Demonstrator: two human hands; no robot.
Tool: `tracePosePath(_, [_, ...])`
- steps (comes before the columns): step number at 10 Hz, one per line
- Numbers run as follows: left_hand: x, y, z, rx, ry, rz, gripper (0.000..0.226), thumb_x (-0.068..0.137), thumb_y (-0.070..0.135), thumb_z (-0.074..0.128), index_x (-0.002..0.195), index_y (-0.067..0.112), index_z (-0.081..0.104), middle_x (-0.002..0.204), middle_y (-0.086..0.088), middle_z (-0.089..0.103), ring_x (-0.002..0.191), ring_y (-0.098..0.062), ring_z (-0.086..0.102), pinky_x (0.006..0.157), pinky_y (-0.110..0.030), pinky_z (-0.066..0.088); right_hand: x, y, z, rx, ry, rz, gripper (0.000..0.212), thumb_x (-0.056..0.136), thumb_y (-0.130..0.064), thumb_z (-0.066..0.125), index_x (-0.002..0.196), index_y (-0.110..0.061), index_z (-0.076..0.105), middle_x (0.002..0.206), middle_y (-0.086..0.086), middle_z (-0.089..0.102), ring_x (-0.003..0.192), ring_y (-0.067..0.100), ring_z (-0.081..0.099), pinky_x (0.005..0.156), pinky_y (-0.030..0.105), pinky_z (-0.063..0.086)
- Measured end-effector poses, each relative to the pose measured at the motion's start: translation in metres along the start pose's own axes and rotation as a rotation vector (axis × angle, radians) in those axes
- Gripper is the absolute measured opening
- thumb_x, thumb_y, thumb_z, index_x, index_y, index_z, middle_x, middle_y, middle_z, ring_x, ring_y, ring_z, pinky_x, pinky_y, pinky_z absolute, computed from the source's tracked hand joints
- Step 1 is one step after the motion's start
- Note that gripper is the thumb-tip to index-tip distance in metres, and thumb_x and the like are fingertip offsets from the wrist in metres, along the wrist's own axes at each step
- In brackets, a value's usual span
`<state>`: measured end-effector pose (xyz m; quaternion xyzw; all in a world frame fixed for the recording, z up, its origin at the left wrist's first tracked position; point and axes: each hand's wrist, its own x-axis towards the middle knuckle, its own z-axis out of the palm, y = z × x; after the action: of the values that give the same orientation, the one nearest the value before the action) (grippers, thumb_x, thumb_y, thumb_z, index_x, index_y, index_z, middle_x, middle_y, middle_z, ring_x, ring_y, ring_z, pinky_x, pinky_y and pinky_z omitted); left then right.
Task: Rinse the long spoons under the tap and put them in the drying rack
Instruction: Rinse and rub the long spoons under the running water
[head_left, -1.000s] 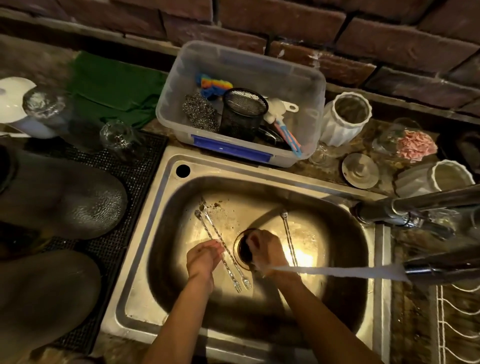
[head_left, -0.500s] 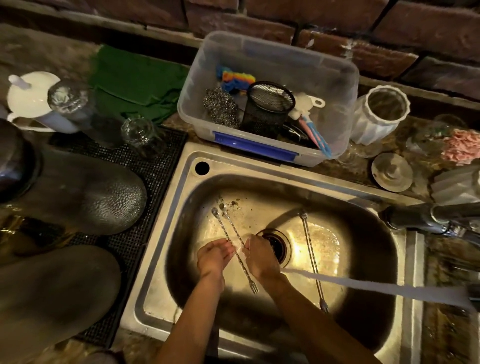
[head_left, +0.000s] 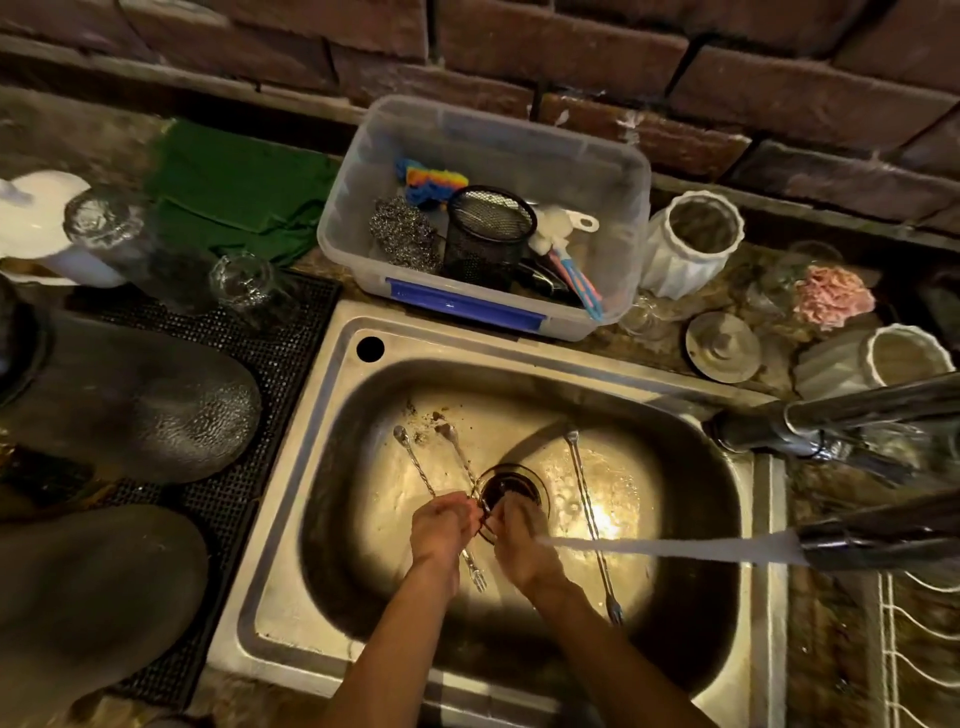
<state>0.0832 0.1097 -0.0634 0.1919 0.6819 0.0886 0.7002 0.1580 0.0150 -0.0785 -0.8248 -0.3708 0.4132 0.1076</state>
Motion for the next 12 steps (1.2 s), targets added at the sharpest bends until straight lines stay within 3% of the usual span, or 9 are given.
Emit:
tracePosePath(1, [-0.012, -0.001, 0.011, -0.033, -0.078, -0.011, 0.029, 0.097, -0.006, 0.053, 0.125, -0.003, 0.058, 0.116, -0.02, 0.067, 0.114, -0.032, 0.065, 0.104, -0.039, 0.05, -0.002, 0.003, -0.002, -0.025, -0.048, 0.013, 0.043, 0.104, -0.021, 0.03, 0.145, -0.011, 0.038, 0.151, 0.012, 0.04, 0.139, 0.026, 0.037, 0.113, 0.029, 0.029])
tracePosePath(2, [-0.021, -0.001, 0.016, -0.07, -0.144, 0.002, 0.024, 0.097, -0.005, 0.053, 0.119, 0.001, 0.062, 0.103, -0.01, 0.072, 0.101, -0.023, 0.07, 0.096, -0.035, 0.054, -0.009, 0.002, -0.01, -0.08, -0.037, -0.005, 0.046, 0.102, -0.014, 0.036, 0.148, -0.012, 0.034, 0.155, 0.012, 0.032, 0.142, 0.027, 0.033, 0.116, 0.032, 0.028])
tracePosePath(3, [-0.033, 0.004, 0.024, -0.053, -0.213, 0.039, 0.02, 0.094, -0.007, 0.055, 0.105, -0.002, 0.07, 0.093, -0.012, 0.079, 0.082, -0.017, 0.077, 0.064, -0.023, 0.059, -0.02, -0.003, -0.024, 0.144, 0.108, -0.075, 0.039, 0.102, -0.028, 0.039, 0.135, -0.009, 0.049, 0.134, 0.007, 0.053, 0.115, 0.03, 0.057, 0.082, 0.013, 0.049])
tracePosePath(4, [-0.045, 0.009, 0.031, -0.028, -0.225, 0.078, 0.016, 0.091, -0.006, 0.061, 0.102, -0.003, 0.073, 0.095, -0.018, 0.078, 0.081, -0.023, 0.077, 0.058, -0.024, 0.058, -0.031, -0.005, -0.036, 0.149, 0.122, -0.065, 0.077, 0.088, -0.065, 0.026, 0.13, -0.007, 0.054, 0.128, 0.008, 0.058, 0.114, 0.023, 0.059, 0.098, 0.031, 0.051])
tracePosePath(5, [-0.052, 0.011, 0.035, -0.007, -0.25, 0.092, 0.024, 0.092, -0.005, 0.06, 0.083, 0.006, 0.079, 0.089, -0.014, 0.079, 0.082, -0.025, 0.076, 0.065, -0.029, 0.06, -0.03, -0.004, -0.042, 0.191, 0.102, 0.038, 0.021, 0.1, -0.015, 0.044, 0.112, -0.011, 0.061, 0.106, 0.006, 0.067, 0.091, 0.013, 0.066, 0.079, 0.026, 0.056])
tracePosePath(6, [-0.065, 0.01, 0.037, 0.016, -0.322, 0.109, 0.035, 0.095, 0.003, 0.06, 0.068, 0.014, 0.079, 0.08, -0.014, 0.075, 0.07, -0.026, 0.073, 0.063, -0.033, 0.053, -0.04, -0.008, -0.05, 0.726, 0.167, 0.17, 0.022, 0.092, -0.006, 0.059, 0.079, -0.024, 0.056, 0.067, -0.005, 0.065, 0.047, 0.002, 0.062, 0.045, 0.019, 0.048])
tracePosePath(8, [-0.087, 0.009, 0.038, 0.135, -0.358, 0.164, 0.031, 0.097, 0.0, 0.054, 0.072, 0.006, 0.072, 0.087, -0.019, 0.073, 0.073, -0.03, 0.069, 0.039, -0.026, 0.041, -0.07, -0.01, -0.068, 0.776, 0.123, 0.183, 0.027, 0.096, -0.018, 0.053, 0.072, -0.02, 0.065, 0.057, -0.005, 0.067, 0.046, 0.001, 0.056, 0.045, 0.021, 0.042])
tracePosePath(10, [-0.108, 0.013, 0.035, 0.131, -0.429, 0.142, 0.01, 0.091, -0.001, 0.063, 0.088, -0.003, 0.072, 0.098, -0.024, 0.074, 0.081, -0.038, 0.071, 0.047, -0.034, 0.054, -0.09, -0.007, -0.082, 0.83, 0.115, 0.177, 0.038, 0.1, -0.014, 0.048, 0.067, -0.012, 0.065, 0.05, -0.005, 0.06, 0.047, 0.008, 0.047, 0.045, 0.023, 0.036])
tracePosePath(12, [-0.114, 0.014, 0.037, 0.081, -0.42, 0.115, 0.029, 0.087, -0.005, 0.066, 0.115, -0.011, 0.063, 0.109, -0.022, 0.074, 0.096, -0.03, 0.075, 0.079, -0.043, 0.059, -0.107, -0.004, -0.086, 0.83, 0.12, 0.197, 0.045, 0.094, -0.001, 0.045, 0.057, -0.017, 0.065, 0.051, -0.001, 0.059, 0.048, 0.011, 0.044, 0.045, 0.025, 0.033])
